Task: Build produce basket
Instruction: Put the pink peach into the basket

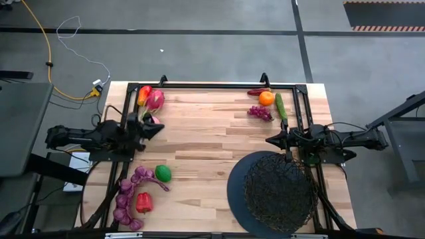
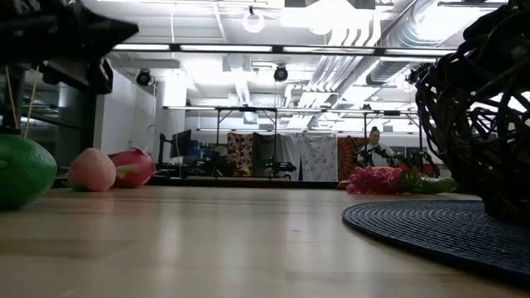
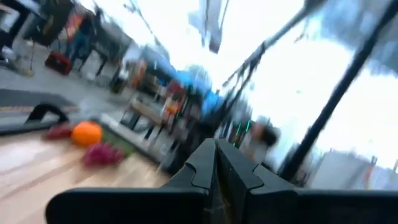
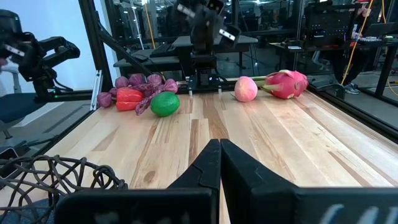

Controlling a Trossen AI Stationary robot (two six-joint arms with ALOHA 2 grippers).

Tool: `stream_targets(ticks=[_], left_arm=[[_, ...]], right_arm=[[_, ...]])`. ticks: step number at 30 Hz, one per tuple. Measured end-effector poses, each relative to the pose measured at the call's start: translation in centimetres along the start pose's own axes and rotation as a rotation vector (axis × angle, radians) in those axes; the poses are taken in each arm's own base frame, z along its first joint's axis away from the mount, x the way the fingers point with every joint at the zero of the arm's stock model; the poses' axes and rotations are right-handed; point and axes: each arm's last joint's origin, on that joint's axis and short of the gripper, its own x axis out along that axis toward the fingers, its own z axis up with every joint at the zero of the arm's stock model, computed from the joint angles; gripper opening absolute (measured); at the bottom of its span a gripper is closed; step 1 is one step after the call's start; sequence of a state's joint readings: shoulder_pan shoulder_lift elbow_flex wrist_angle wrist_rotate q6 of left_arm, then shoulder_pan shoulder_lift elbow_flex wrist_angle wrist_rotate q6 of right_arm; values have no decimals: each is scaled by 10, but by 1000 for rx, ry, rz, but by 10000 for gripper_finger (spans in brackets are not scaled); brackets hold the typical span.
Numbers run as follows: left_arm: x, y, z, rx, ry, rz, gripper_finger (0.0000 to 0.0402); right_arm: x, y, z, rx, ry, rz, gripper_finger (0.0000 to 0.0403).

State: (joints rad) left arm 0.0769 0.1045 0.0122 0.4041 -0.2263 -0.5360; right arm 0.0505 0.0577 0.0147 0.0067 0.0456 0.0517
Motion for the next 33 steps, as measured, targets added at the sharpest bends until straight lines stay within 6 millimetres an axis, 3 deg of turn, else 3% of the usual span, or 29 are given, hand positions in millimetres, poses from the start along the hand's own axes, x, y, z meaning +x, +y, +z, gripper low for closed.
stream_targets(ticks=[6, 11, 19, 24, 28, 33], left_arm=[[-1, -6, 19, -33, -234, 24, 5], [8, -17, 36, -41, -232, 115, 30], [51, -47, 79, 158, 6, 363, 170], [66, -51, 98, 240, 231, 614, 256], [68, -44, 96, 222, 442, 772, 305], [62, -24, 77, 126, 651, 1013, 339]], right_arm=[[0, 0, 0, 0, 0, 0, 0], [0, 0, 0, 0, 1, 0, 0], [0, 0, 0, 0, 0, 0, 0], [0, 0, 0, 0, 0, 0, 0], [0, 0, 0, 0, 0, 0, 0], [0, 0, 0, 0, 0, 0, 0]])
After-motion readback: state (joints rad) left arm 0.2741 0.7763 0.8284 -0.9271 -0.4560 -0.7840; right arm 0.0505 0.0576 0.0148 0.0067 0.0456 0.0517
